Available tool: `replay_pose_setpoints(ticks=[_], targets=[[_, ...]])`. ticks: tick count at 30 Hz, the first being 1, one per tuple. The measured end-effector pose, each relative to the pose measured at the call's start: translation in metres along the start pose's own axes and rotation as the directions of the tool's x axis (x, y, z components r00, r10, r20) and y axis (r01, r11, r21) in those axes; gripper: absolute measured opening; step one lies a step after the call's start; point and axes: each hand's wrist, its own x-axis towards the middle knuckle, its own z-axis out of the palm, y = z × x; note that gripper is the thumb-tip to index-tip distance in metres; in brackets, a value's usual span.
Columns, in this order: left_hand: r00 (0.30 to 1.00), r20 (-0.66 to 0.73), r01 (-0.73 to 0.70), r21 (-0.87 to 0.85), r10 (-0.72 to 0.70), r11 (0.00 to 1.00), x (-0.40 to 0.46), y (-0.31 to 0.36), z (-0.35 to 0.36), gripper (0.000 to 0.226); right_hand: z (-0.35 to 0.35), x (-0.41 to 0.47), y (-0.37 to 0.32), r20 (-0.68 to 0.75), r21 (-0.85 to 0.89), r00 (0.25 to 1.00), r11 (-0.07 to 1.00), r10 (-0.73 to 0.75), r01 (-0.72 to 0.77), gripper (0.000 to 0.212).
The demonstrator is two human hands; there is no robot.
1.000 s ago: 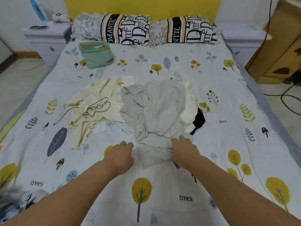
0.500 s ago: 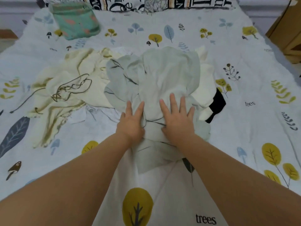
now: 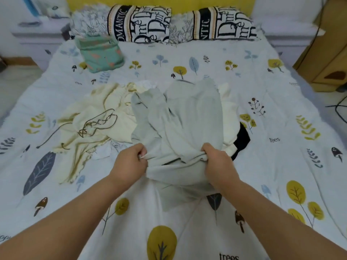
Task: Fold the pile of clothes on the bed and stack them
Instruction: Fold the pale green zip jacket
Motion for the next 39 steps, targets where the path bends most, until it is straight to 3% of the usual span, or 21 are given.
replay_pose_setpoints(ticks=[4,13,18,23,27,29,32,35,39], targets=[[0.995,-0.075,0.058,-0.102,-0.066,0.993,-0.020,0.037,-0.063,0.010,-0.064,-0.025,-0.030,-0.151,0.141,0.986,0.989,0.068,-0.046,0.031],[0.960,-0.274,-0.110,-0.180,0.058,0.977,-0.069,0.161,-0.223,0.017,-0.229,-0.079,-0.130,-0.380,0.104,0.925,0.994,0.009,0.033,0.026],[0.899,-0.377,-0.254,-0.036,0.222,0.967,-0.112,0.228,-0.308,0.026,-0.309,-0.113,-0.181,-0.462,0.022,0.887,1.000,-0.008,0.020,0.023],[0.818,-0.486,-0.326,0.048,0.307,0.944,-0.157,0.268,-0.376,0.019,-0.374,-0.146,-0.210,-0.526,0.059,0.850,0.998,0.031,-0.001,0.025],[0.837,-0.445,-0.403,-0.107,0.318,0.909,-0.190,0.289,-0.411,0.020,-0.403,-0.176,-0.236,-0.520,0.246,0.852,0.967,0.070,0.071,0.026],[0.862,-0.398,-0.437,-0.265,0.315,0.860,-0.209,0.302,-0.416,0.025,-0.408,-0.194,-0.258,-0.498,0.405,0.865,0.900,0.067,0.163,0.032],[0.874,-0.356,-0.450,-0.339,0.330,0.826,-0.233,0.323,-0.409,0.022,-0.405,-0.224,-0.296,-0.428,0.557,0.903,0.800,0.043,0.226,0.036],[0.865,-0.330,-0.486,-0.363,0.378,0.795,-0.257,0.343,-0.398,0.021,-0.392,-0.256,-0.329,-0.387,0.509,0.919,0.815,-0.072,0.278,0.023],[0.851,-0.295,-0.524,-0.427,0.434,0.737,-0.281,0.357,-0.395,0.020,-0.376,-0.281,-0.355,-0.262,0.382,0.947,0.881,-0.187,0.279,0.043]])
